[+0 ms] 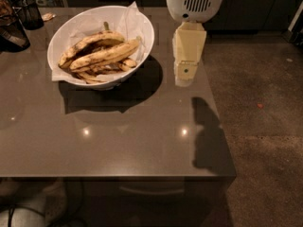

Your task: Pick banana from white bowl

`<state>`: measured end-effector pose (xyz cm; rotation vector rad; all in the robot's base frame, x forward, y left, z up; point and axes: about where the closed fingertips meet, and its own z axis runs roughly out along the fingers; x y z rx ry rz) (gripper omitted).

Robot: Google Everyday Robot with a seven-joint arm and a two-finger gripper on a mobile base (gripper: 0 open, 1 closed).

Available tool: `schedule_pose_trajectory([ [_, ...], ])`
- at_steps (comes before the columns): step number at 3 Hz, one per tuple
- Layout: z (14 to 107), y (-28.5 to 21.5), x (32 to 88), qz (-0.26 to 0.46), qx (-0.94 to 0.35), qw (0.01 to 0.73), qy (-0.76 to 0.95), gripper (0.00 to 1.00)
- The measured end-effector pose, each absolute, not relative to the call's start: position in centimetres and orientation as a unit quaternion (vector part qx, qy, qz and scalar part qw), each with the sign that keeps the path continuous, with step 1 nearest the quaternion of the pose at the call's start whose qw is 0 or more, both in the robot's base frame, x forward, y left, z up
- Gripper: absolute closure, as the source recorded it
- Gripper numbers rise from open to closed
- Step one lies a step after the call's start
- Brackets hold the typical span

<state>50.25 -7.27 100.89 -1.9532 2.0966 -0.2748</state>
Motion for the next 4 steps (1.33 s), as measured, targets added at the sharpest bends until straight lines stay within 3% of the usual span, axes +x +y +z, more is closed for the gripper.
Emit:
schedule_pose_trajectory([
  [1, 102.3, -5.1, 51.7, -0.088, -0.686, 0.161, 0.704, 0.0],
  [3, 105.2, 4.9, 56.4, -0.114, -0.745, 0.185, 0.631, 0.0],
  [4, 105.7, 6.8, 56.9, -0.114, -0.749, 0.206, 0.619, 0.0],
])
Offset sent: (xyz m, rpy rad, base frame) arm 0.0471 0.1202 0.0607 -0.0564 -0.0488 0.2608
